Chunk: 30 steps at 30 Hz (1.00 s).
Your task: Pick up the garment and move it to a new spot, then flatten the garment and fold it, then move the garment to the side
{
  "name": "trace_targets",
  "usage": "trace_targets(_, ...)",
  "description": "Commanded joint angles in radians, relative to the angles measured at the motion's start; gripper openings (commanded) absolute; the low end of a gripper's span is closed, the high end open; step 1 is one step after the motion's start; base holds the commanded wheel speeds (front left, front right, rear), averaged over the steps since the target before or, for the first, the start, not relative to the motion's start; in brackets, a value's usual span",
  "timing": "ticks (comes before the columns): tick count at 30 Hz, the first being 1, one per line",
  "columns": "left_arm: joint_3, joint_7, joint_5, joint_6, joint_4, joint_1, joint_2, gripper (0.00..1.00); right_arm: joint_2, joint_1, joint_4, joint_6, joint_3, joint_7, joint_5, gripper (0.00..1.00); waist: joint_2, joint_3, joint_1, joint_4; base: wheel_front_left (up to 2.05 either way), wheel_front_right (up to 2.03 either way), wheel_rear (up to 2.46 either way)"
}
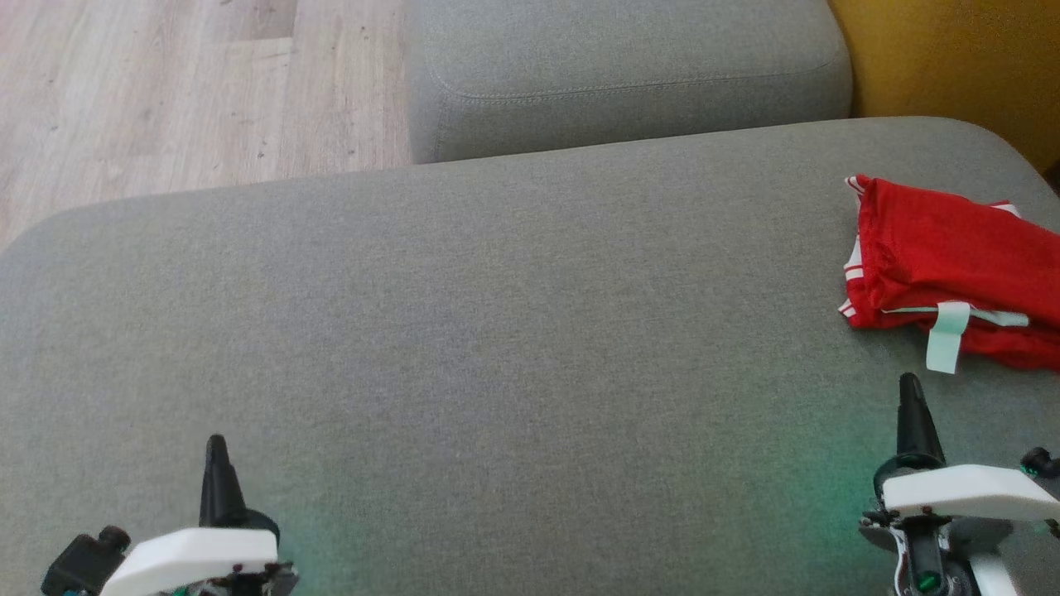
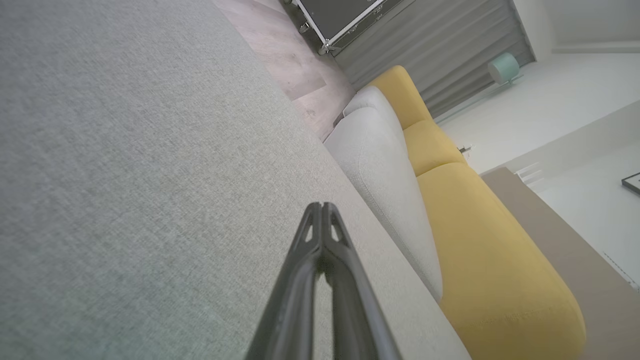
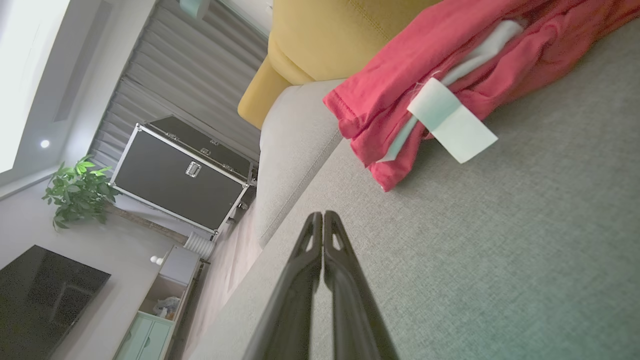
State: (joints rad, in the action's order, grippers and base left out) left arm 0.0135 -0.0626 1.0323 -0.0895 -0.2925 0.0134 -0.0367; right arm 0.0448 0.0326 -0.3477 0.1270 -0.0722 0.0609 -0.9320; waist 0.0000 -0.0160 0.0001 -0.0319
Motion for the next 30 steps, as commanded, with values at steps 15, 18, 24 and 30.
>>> trace_targets(15, 0.047, 0.048, 0.163, -0.017, 0.038, -0.075, -0.01, 0.0, 0.004, 0.059, 0.056, 0.002, -0.006, -0.05, -0.194, 0.0, 0.0, 0.005, 0.0, 0.009, 0.0, 0.0, 0.0)
trace_targets(18, 0.049, 0.054, 0.182, -0.018, 0.038, -0.077, -0.01, 0.0, 0.004, 0.06, 0.058, 0.003, -0.007, -0.055, -0.216, 0.0, 0.0, 0.006, 0.0, 0.01, 0.0, 0.0, 0.0)
trace_targets(24, 0.057, 0.072, 0.239, -0.022, 0.04, -0.083, -0.01, 0.0, 0.004, 0.062, 0.065, 0.003, -0.012, -0.073, -0.283, 0.0, 0.0, 0.008, 0.0, 0.013, 0.0, 0.0, 0.0)
trace_targets(30, 0.064, 0.089, 0.296, -0.025, 0.041, -0.09, -0.011, 0.0, 0.004, 0.064, 0.071, 0.003, -0.017, -0.09, -0.35, 0.0, 0.0, 0.01, 0.0, 0.016, 0.0, 0.0, 0.0)
